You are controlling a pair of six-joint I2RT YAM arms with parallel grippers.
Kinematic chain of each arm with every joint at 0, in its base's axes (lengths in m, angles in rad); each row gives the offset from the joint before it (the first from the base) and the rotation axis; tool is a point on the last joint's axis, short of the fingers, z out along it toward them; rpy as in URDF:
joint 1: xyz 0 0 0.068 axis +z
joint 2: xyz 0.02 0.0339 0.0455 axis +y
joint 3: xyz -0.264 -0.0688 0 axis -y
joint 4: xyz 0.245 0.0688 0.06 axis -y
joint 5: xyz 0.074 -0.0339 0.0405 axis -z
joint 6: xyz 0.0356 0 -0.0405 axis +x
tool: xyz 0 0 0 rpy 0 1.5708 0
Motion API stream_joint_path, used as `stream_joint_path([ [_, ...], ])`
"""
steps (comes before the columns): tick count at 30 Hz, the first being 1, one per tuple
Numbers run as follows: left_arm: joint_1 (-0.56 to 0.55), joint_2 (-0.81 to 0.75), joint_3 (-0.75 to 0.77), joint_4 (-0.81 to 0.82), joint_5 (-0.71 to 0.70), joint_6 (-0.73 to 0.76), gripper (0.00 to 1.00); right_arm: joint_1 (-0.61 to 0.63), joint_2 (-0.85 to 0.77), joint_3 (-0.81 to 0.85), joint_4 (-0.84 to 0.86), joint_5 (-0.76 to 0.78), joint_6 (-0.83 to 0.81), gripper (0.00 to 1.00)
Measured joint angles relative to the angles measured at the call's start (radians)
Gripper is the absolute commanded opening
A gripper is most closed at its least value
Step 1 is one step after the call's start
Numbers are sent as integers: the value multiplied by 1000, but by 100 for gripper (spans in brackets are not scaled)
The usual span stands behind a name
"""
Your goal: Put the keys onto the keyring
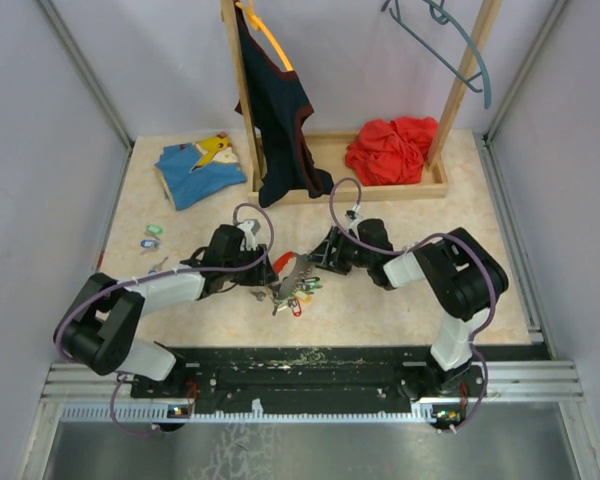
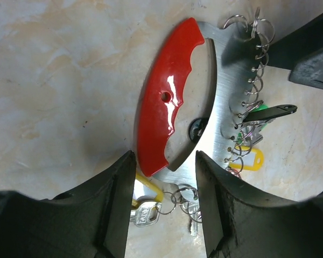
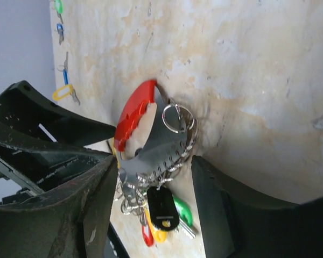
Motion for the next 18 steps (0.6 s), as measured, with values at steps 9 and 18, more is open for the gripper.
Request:
stream_joint_path([
  [9,4,39,-8,79,34,-15,54,22,103,44,103,11,61,42],
  [18,5,42,-24,131,55,-26,61,27,149,33,174,-6,97,10],
])
